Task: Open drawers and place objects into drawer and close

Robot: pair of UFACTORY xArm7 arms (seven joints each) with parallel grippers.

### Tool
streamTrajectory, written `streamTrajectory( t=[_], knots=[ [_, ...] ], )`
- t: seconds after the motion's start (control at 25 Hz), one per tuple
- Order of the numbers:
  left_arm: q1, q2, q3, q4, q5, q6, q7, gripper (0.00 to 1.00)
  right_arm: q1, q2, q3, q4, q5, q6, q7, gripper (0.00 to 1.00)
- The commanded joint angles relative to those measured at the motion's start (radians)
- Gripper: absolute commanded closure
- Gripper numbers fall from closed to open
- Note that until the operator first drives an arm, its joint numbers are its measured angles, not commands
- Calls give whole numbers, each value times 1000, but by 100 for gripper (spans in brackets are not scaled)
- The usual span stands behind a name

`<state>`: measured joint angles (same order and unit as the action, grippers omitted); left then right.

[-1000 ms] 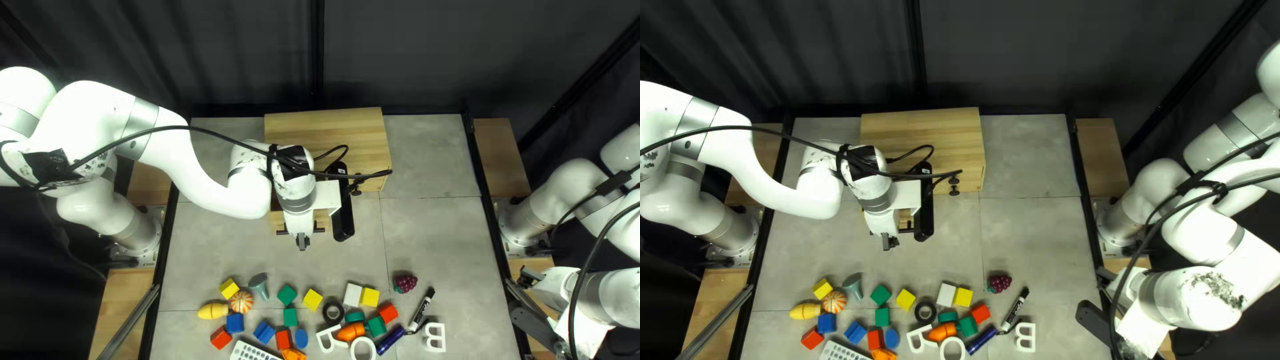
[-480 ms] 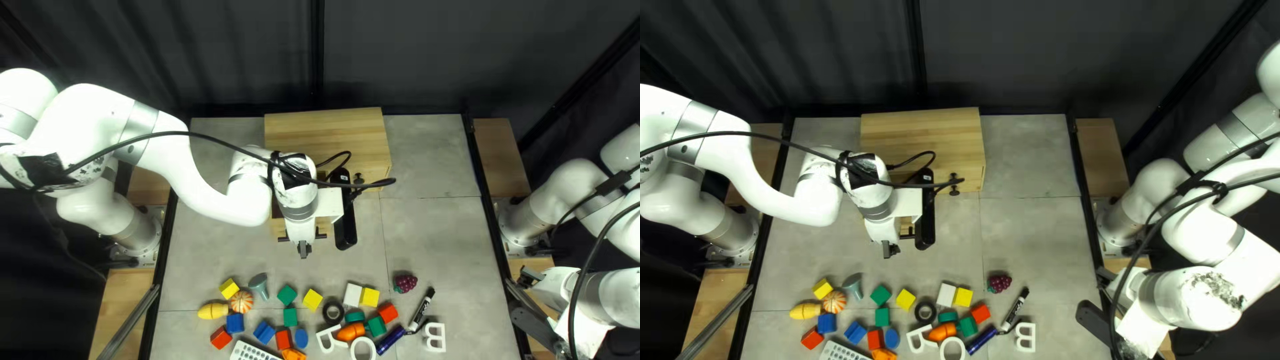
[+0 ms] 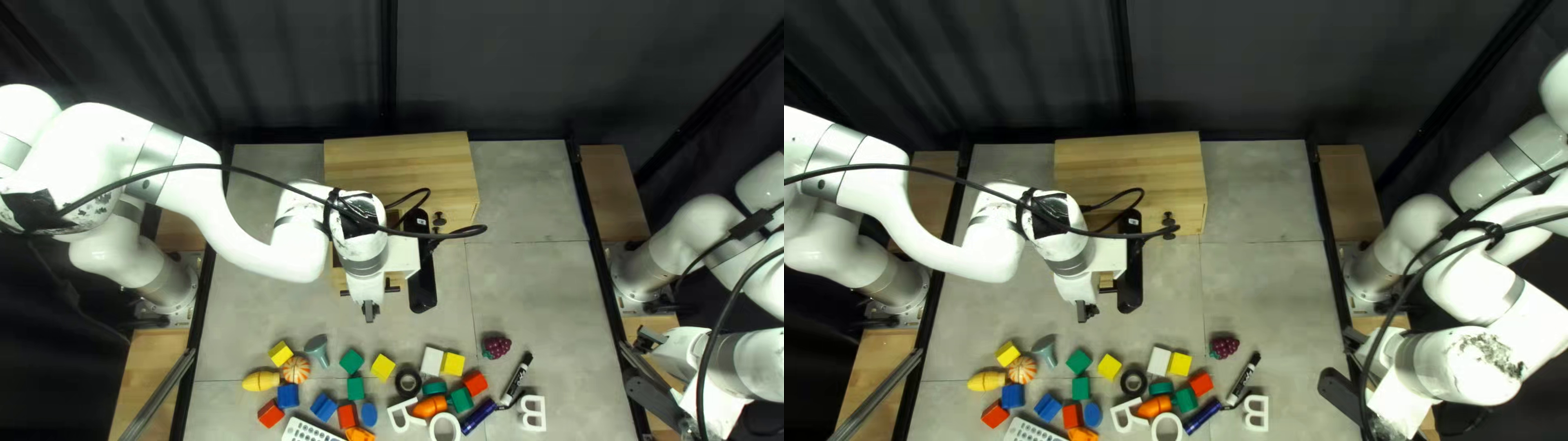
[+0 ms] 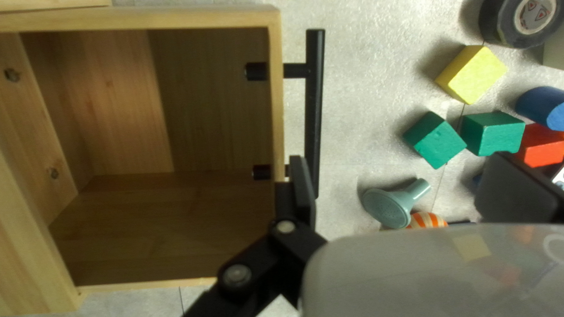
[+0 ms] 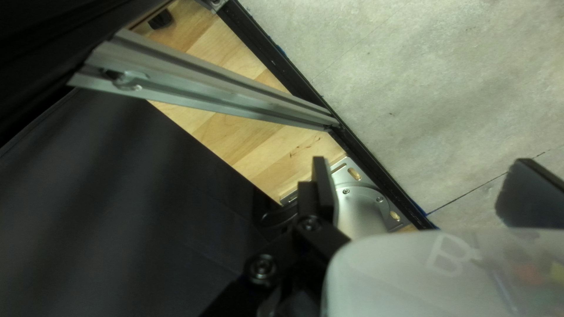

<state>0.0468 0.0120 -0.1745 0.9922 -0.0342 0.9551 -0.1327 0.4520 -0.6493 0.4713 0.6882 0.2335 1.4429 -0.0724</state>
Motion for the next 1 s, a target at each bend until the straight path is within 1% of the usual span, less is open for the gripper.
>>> streamTrajectory(
  t=[0.04, 0.4, 0.76, 1.0],
  knots=[
    [11, 15, 10, -13, -7, -19, 27, 0, 0, 0, 0, 0, 0, 0, 0, 0],
    [34, -1, 32, -81, -23, -76, 62, 0, 0, 0, 0, 0, 0, 0, 0, 0],
    [26, 14, 22, -77, -61, -93, 85, 0, 0, 0, 0, 0, 0, 0, 0, 0],
    [17, 8, 12, -61, -81, -71, 98, 0, 0, 0, 0, 0, 0, 0, 0, 0]
  ],
)
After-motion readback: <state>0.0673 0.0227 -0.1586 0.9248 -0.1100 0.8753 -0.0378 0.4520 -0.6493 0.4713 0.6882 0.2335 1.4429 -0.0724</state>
